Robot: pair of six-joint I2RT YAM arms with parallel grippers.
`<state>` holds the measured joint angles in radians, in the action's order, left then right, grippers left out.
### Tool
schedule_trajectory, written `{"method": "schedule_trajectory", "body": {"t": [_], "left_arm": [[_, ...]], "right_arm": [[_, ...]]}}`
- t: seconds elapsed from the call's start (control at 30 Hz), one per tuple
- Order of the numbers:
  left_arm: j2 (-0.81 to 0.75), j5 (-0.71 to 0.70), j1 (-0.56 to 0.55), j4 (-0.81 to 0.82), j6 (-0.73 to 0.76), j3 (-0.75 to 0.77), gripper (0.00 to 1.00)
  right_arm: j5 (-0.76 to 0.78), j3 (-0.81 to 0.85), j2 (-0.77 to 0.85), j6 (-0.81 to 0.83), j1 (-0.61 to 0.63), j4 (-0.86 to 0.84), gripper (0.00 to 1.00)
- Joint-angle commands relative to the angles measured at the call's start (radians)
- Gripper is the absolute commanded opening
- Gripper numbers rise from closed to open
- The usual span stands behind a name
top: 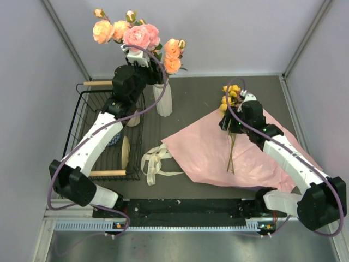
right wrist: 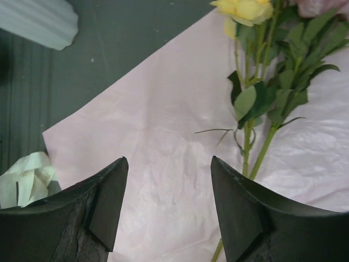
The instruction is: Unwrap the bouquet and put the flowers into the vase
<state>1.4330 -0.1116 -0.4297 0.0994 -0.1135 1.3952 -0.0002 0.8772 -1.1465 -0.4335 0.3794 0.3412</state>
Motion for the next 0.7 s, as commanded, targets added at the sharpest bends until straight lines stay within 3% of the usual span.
{"method": "schedule_trajectory", "body": {"t": [0.0, 0.07, 0.1, 0.43, 0.67], "left_arm": [[-0.055, 0.102, 0.003, -0.061, -0.116, 0.054, 0.66], [-0.065, 0.134, 0.003, -0.082, -0.141, 0.057, 0.82], [-0.074, 0.154, 0.003, -0.093, -0.156, 0.057, 0.83], [-0.177, 0.285, 0.003, -0.136, -0.184, 0.015, 0.80], [-0.230, 0.389, 0.003, -0.133, -0.215, -0.039, 0.77]], "right_arm": [[0.057, 0.055, -0.033, -0.030, -0.060, 0.062, 0.63], [0.089, 0.057, -0.048, -0.021, -0.063, 0.087, 0.63], [0.113, 0.062, -0.056, -0.016, -0.063, 0.094, 0.63], [0.164, 0.052, -0.243, -0.027, -0.079, 0.133, 0.53], [0.174, 0.042, -0.360, -0.019, -0.080, 0.088, 0.35]]}}
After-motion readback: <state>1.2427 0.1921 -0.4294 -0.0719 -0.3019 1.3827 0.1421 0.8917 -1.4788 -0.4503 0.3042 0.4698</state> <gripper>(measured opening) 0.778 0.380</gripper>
